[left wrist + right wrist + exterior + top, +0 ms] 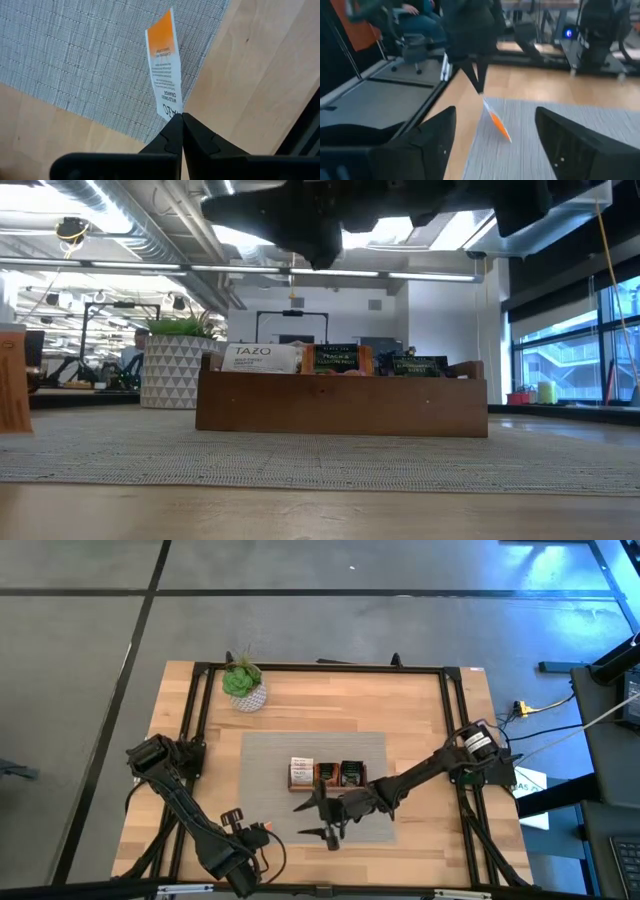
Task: Pick & Place Tea
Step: Put the white tea bag into the left section of the wooden organizer
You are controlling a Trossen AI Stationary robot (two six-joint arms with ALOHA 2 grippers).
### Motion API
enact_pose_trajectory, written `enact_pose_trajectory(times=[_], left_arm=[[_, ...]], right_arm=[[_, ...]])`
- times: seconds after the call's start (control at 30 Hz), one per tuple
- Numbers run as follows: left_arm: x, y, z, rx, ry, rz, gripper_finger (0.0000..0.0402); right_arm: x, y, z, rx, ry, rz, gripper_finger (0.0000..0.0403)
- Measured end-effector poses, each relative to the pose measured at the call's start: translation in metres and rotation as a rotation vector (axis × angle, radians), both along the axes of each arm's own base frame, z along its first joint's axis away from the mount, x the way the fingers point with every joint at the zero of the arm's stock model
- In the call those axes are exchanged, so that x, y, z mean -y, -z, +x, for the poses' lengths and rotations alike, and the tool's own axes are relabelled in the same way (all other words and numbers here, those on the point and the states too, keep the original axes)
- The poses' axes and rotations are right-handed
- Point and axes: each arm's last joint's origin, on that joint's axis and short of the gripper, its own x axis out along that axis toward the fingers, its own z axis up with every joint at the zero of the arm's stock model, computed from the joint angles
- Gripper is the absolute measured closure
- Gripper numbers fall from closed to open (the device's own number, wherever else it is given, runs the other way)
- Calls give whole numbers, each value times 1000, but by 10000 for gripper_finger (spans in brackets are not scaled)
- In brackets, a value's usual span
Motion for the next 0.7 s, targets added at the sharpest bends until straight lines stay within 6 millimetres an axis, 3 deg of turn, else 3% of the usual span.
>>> enact_pose_trajectory(times=[0.17,0.43,0.7], left_arm=[[0,0,0,-9,1,-11,400],[1,0,0,-27,0,-30,399],[2,0,1,-12,0,-44,399]], right_arm=[[-3,5,9,-9,19,-38,117],[-23,25,54,-186,-18,-198,127],[-37,37,84,-188,-14,-209,127]])
